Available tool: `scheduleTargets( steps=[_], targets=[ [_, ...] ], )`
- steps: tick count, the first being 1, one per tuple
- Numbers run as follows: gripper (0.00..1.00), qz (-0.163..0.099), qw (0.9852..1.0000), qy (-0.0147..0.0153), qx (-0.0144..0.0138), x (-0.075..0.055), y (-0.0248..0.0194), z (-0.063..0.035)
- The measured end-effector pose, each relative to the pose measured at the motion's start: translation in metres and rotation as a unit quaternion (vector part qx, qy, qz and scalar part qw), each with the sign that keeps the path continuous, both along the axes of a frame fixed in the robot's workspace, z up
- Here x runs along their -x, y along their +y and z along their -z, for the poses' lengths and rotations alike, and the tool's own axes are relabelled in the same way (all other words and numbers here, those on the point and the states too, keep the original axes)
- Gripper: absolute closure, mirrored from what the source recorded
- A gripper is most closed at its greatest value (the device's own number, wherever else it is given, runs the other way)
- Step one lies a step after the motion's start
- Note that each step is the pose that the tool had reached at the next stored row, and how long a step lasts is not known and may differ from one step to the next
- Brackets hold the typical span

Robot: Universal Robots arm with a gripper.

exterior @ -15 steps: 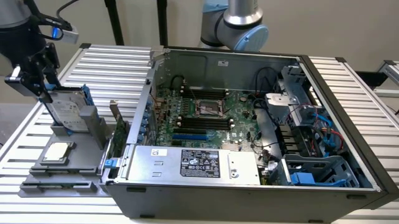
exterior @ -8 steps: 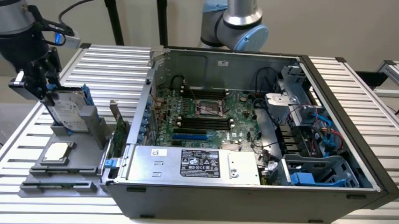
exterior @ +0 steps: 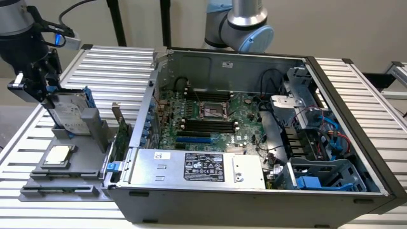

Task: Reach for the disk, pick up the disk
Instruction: 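Pick up the disk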

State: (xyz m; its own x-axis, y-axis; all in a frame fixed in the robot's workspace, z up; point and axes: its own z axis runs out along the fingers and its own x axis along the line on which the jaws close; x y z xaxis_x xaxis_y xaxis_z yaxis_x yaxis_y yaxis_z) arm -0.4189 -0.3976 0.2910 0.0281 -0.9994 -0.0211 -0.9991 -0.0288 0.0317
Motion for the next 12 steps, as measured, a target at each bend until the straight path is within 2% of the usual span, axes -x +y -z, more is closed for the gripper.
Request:
scheduleTargets(
  steps=[10, 11, 12],
  targets=[
    [0.48, 0.0, 1.0, -0.002, 0.0, 0.0001, 0.0001, 0.0002],
    [0.55, 0.0, 1.0, -0.0021, 0.0, 0.0001, 0.0001, 0.0002],
    [0.55, 0.0, 1.0, -0.0023, 0.0, 0.0001, 0.0001, 0.0002]
  ],
)
